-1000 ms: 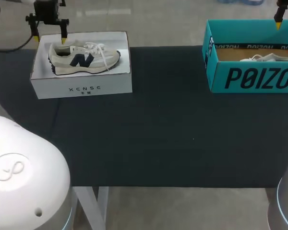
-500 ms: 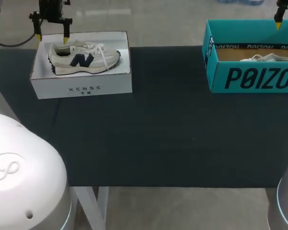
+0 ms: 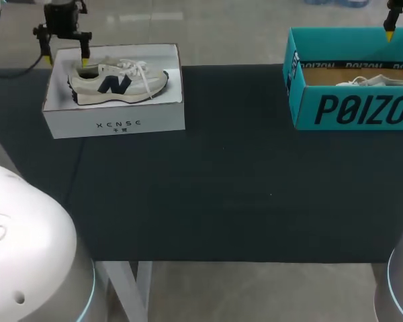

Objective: Take the shoe out of the shoebox, open the shoe tongue, remove and reinsert the insole, then place the shoe into the shoebox

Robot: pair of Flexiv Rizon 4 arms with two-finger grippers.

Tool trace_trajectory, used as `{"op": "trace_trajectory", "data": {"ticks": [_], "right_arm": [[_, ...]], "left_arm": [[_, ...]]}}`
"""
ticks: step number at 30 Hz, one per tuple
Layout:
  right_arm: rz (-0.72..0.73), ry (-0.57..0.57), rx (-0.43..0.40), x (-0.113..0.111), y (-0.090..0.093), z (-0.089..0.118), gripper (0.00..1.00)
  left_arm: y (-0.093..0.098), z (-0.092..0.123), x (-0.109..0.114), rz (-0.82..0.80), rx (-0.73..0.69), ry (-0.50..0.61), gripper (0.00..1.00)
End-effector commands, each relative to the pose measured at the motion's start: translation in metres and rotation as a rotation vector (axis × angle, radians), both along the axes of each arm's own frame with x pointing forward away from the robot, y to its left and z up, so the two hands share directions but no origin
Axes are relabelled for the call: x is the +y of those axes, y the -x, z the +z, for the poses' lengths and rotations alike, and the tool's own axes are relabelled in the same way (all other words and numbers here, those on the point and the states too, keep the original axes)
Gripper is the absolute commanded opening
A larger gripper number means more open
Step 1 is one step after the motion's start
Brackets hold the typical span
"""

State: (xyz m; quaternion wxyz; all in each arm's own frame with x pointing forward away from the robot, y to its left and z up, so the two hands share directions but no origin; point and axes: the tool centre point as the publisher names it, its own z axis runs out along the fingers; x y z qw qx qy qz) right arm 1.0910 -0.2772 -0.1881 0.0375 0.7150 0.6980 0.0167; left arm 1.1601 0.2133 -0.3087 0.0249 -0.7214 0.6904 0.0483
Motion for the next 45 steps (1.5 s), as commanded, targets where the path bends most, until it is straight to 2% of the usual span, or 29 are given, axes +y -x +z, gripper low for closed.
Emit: {"op": "trace_trajectory", "data": {"ticks": [1,20,41,45], "right_arm": [[0.0,-0.001,-0.002,0.0,0.0,0.0,1.0],[0.0,-0.001,-0.002,0.0,0.0,0.0,1.0],[0.0,-0.001,-0.002,0.0,0.0,0.0,1.0],[0.0,-0.001,-0.002,0.0,0.0,0.0,1.0]], "left_arm": [[-0.016,-0.011,0.007,-0.008,0.055,0.042,1.0],[-0.03,-0.051,0.007,0.0,0.106,0.09,1.0],[-0.03,-0.067,-0.002,0.013,0.079,0.061,1.0],[-0.03,-0.071,-0.006,0.01,0.076,0.052,0.93]]}}
